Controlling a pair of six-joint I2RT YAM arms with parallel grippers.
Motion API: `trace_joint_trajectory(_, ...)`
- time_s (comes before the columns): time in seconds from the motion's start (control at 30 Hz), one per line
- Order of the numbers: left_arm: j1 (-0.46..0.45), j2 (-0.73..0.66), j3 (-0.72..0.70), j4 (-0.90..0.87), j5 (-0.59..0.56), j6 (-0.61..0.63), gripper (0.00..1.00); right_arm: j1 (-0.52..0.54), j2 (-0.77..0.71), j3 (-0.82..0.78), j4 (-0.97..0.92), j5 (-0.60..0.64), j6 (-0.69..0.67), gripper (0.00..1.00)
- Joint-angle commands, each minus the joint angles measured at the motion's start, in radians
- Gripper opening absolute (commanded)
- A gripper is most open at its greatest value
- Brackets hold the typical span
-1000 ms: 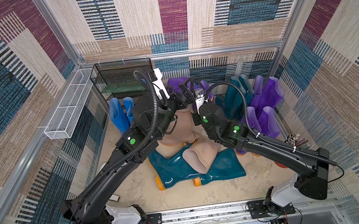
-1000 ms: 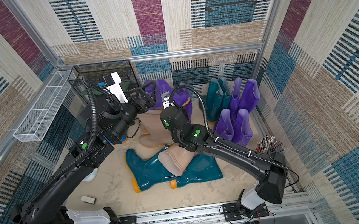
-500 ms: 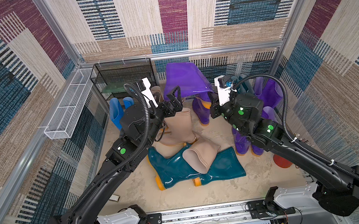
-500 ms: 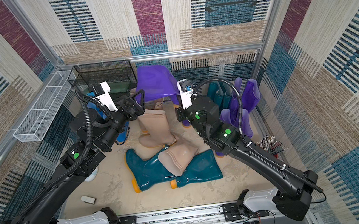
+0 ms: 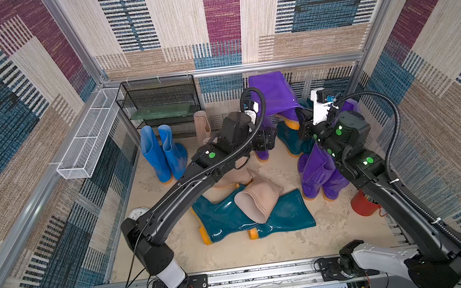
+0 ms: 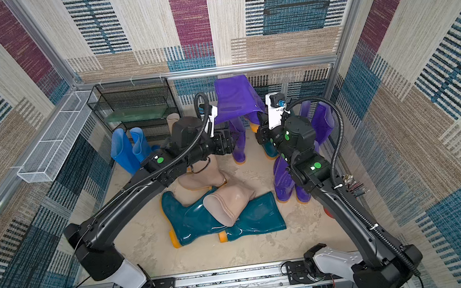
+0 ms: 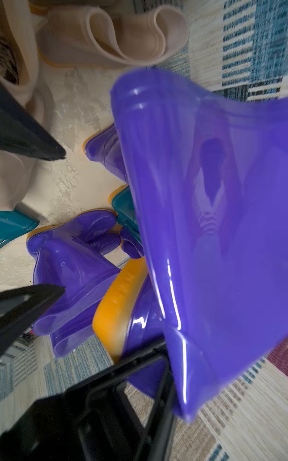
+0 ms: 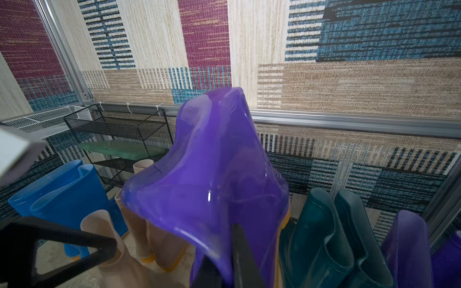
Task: Match and arrange rain boots in pairs
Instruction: Pick up the rain boot at the center of the board, then adjust the rain boot at the center of the board, then pair a pair of rain boots at the center of the board.
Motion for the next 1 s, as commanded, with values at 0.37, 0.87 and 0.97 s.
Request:
trace_joint_trajectory(0.37,-0.019,0.398,0.445,-0.266,-0.213,0.155,0.95,-0.126,-0.040,-0.063,0.216,0.000,0.133,0.00)
trace_joint_trajectory(0.87,0.048,0.532,0.533,-0.271,-0.298,0.225,0.23,-0.198,-0.051,-0.057,0.193,-0.070,0.137,0.00)
trace_joint_trajectory(0.97,0.074,0.525,0.532,-0.273,-0.278,0.240,0.01,-0.202,-0.051,-0.058,0.192,-0.082,0.135,0.00)
